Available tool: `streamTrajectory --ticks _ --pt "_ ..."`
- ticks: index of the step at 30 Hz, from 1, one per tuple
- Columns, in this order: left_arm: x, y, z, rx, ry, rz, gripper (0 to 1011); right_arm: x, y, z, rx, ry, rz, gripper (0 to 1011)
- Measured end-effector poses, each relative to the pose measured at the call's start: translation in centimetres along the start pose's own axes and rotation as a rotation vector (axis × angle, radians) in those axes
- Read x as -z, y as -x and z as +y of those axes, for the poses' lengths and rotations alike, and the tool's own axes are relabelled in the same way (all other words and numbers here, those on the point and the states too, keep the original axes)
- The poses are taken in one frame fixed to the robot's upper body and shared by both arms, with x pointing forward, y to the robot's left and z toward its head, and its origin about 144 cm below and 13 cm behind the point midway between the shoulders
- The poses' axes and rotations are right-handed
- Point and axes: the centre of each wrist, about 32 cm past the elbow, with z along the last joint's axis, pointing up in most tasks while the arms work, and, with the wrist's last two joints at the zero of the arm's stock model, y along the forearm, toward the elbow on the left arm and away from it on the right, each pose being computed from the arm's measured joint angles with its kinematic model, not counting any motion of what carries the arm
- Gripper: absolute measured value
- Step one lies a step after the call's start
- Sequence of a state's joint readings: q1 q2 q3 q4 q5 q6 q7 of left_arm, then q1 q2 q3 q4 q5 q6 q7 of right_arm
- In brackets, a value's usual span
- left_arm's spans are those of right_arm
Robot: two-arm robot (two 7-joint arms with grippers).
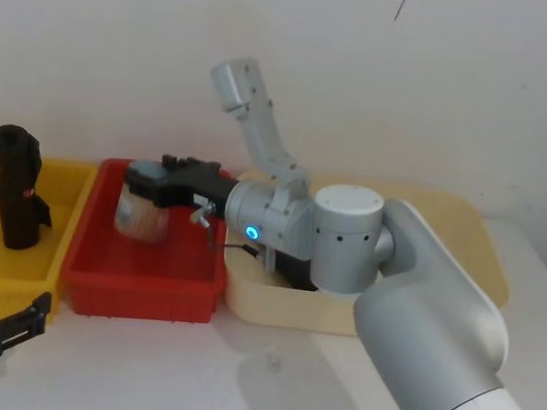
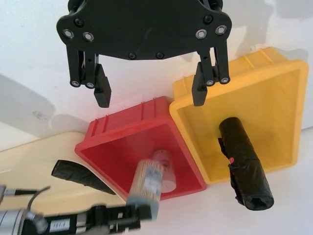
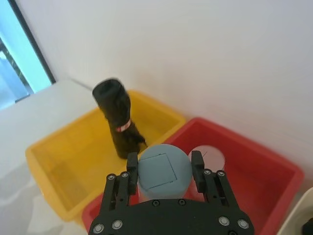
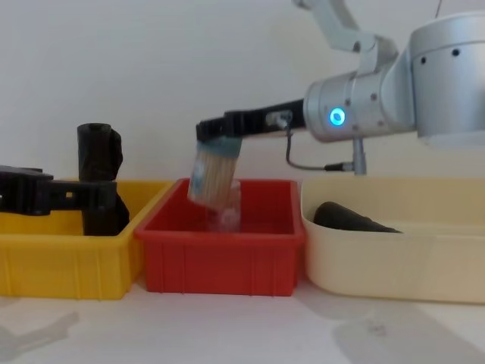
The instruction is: Pick up the garbage bag with the one hand and transfer it to the other hand.
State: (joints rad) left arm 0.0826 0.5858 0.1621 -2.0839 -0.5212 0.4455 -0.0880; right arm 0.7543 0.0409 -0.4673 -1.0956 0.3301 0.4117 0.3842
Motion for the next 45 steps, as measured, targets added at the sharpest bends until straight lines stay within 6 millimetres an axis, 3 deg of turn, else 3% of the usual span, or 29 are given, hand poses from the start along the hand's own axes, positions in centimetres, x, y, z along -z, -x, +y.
streamTrajectory --ticks 12,26,39,45 --pt "0.0 0.0 0.0 0.0 0.0 0.0 1001 -2.3 -3.1 -3.2 0.054 -0.086 0.006 641" --pt "0.0 0.0 0.0 0.0 0.0 0.0 1001 -2.2 -6.2 -8.0 0.121 -0.121 0.009 644" --pt "0.0 0.0 0.0 0.0 0.0 0.0 1001 -1.1 -6.4 -9.8 0.098 -0.227 -0.046 989" --pt "0.0 0.0 0.0 0.0 0.0 0.0 1001 -0.4 -5.8 -10.0 0.06 -0.306 -0.079 1001"
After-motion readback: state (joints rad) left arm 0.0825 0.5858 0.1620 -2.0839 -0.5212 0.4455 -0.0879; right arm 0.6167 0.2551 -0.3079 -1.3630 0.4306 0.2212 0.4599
